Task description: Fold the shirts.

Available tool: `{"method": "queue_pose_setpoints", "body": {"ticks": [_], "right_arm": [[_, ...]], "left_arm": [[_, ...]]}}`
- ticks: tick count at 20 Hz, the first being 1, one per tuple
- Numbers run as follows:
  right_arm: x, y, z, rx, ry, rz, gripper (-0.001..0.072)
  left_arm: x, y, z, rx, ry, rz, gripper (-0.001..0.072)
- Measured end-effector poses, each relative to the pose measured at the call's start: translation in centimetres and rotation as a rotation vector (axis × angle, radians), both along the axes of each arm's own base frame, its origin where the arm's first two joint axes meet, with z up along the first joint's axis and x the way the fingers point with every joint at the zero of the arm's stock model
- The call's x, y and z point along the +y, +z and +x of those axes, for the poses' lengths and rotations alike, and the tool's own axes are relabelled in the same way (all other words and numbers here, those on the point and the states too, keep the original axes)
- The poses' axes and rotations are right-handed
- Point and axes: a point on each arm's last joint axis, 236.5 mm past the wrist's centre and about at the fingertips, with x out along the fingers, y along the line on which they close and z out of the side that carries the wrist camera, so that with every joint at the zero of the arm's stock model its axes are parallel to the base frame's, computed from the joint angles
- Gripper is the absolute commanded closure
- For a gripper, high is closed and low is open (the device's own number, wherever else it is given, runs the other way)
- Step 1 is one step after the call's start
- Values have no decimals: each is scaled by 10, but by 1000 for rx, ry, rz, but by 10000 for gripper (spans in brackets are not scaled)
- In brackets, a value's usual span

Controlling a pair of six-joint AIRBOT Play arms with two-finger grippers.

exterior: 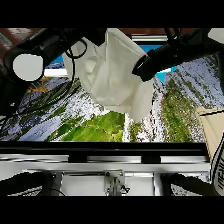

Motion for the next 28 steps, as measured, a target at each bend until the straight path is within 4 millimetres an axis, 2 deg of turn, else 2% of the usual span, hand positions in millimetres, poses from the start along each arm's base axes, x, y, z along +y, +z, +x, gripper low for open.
{"method": "queue_pose_setpoints", "body": {"ticks": [8,11,13,16,19,23,25,28], "right_arm": [[0,21,28,-105,-91,66,630],[-16,29,41,-153,-181,46,630],[-37,45,51,-228,-277,27,630],[-84,80,56,-367,-453,-28,630],[-147,119,44,-497,-663,-109,630],[-242,158,4,-603,-961,-241,630],[-288,167,-21,-605,-1110,-284,630],[-345,171,-53,-588,-1302,-341,630]], "left_arm": [[41,28,-18,-10,32,18,145],[56,46,-33,-33,40,12,146],[65,60,-46,-62,48,12,146],[81,78,-61,-113,73,25,147],[90,87,-71,-136,88,37,148],[97,83,-75,-119,97,71,148],[98,77,-74,-101,100,92,148],[98,73,-74,-86,96,106,147]]}}
